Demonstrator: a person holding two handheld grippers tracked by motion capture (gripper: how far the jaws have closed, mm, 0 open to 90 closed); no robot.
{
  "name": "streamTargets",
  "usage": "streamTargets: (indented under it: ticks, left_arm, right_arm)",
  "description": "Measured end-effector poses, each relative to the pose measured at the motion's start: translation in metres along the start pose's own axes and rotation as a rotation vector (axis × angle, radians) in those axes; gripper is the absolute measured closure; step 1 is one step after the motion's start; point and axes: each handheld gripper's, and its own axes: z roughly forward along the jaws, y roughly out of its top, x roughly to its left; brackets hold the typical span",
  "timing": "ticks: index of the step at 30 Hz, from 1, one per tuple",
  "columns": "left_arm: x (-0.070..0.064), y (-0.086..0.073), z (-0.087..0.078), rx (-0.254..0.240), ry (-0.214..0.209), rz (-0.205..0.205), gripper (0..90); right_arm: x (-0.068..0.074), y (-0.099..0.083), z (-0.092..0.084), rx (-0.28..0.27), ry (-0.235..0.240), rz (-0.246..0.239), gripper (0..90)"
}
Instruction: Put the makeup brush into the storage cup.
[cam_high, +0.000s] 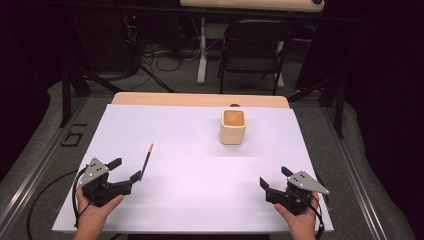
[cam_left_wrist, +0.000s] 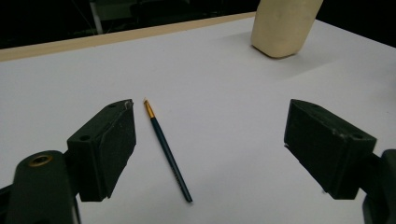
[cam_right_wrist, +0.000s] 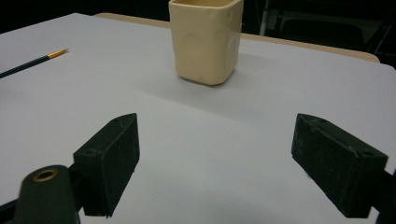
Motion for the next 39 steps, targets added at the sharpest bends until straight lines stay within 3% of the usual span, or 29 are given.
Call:
streamTargets:
  ticks: [5,15,23,28,31,33,37,39]
  left_arm:
    - [0.002,-0.001,0.002,0.032,0.008,-0.002,17.1]
    - [0.006,0.000,-0.002,0.056,0.037,-0.045,18.9]
    - [0.011,0.002,-0.003,0.071,0.052,-0.091,19.2]
    - [0.012,0.007,0.001,0.122,0.048,-0.106,18.9]
    - [0.011,0.011,0.005,0.158,0.044,-0.105,15.6]
    - [0.009,0.014,0.010,0.204,0.049,-0.079,15.1]
    - [0.009,0.018,0.014,0.250,0.054,-0.065,11.5]
    - [0.012,0.022,0.016,0.274,0.042,-0.084,8.7]
  right_arm:
    - [-0.002,-0.001,0.004,0.027,0.004,-0.002,15.0]
    - [0.001,-0.002,0.007,0.034,0.009,-0.023,15.0]
    - [-0.001,-0.002,0.008,0.036,0.006,-0.006,15.0]
    - [-0.001,-0.003,0.010,0.057,0.011,-0.005,14.8]
    - [0.002,-0.004,0.012,0.061,-0.015,-0.020,14.5]
    - [0.002,-0.003,0.010,0.076,-0.013,-0.026,14.5]
    - [0.002,-0.003,0.010,0.076,-0.009,-0.021,14.5]
    - [0.002,-0.003,0.009,0.077,-0.008,-0.015,14.3]
